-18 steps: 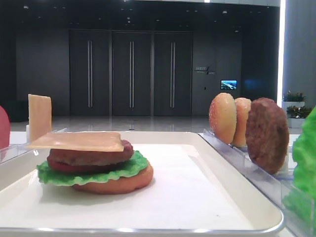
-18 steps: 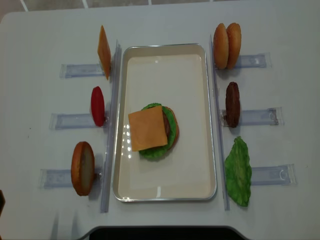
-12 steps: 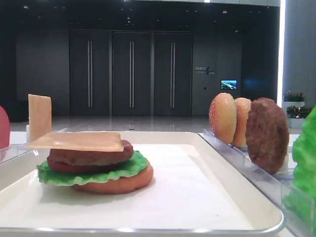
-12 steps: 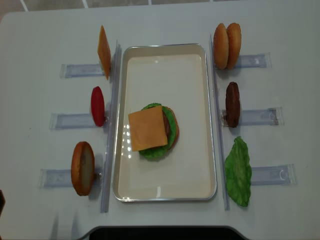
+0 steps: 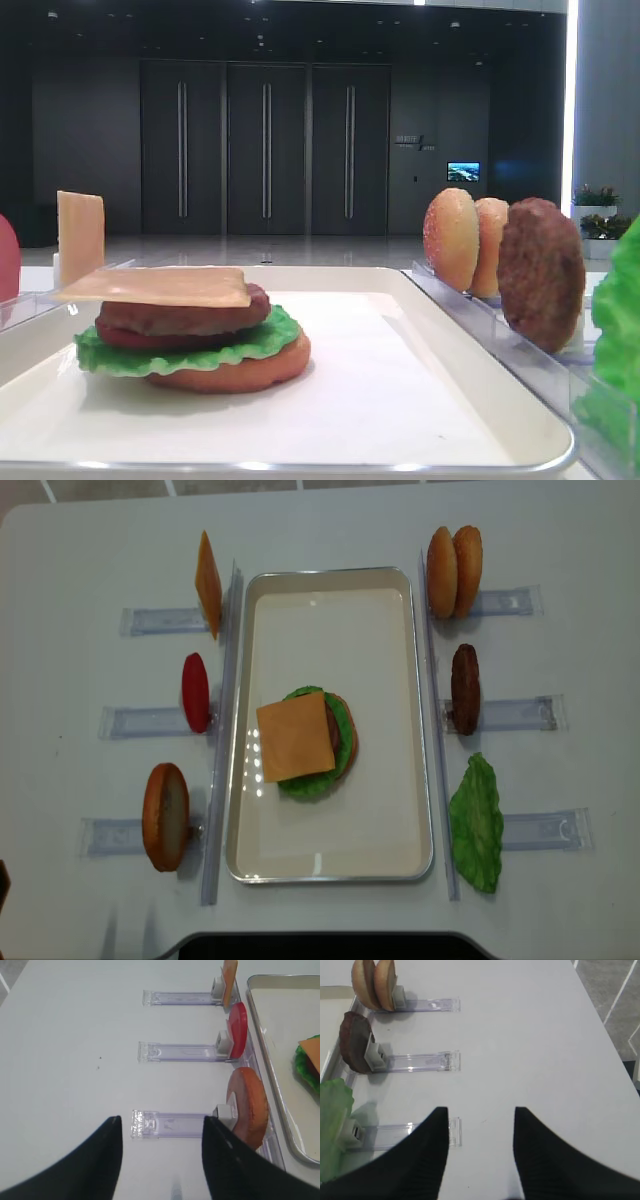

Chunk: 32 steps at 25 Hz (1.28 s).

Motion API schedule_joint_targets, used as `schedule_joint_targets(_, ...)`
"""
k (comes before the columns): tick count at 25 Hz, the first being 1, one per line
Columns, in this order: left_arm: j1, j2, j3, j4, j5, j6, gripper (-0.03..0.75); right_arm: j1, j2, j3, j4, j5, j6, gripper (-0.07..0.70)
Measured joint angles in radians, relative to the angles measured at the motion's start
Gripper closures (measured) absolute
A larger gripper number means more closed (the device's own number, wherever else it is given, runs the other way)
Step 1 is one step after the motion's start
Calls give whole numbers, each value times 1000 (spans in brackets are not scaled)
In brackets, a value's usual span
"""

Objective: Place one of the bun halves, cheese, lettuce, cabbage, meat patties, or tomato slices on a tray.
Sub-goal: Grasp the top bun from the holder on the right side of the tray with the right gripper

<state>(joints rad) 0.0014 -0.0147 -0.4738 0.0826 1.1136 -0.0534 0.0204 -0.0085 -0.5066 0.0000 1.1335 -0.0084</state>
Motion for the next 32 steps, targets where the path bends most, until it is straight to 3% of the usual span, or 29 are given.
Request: schedule_joint_targets(32, 0, 0, 0, 0, 0, 0, 325, 0, 0, 0, 0, 0, 0, 335)
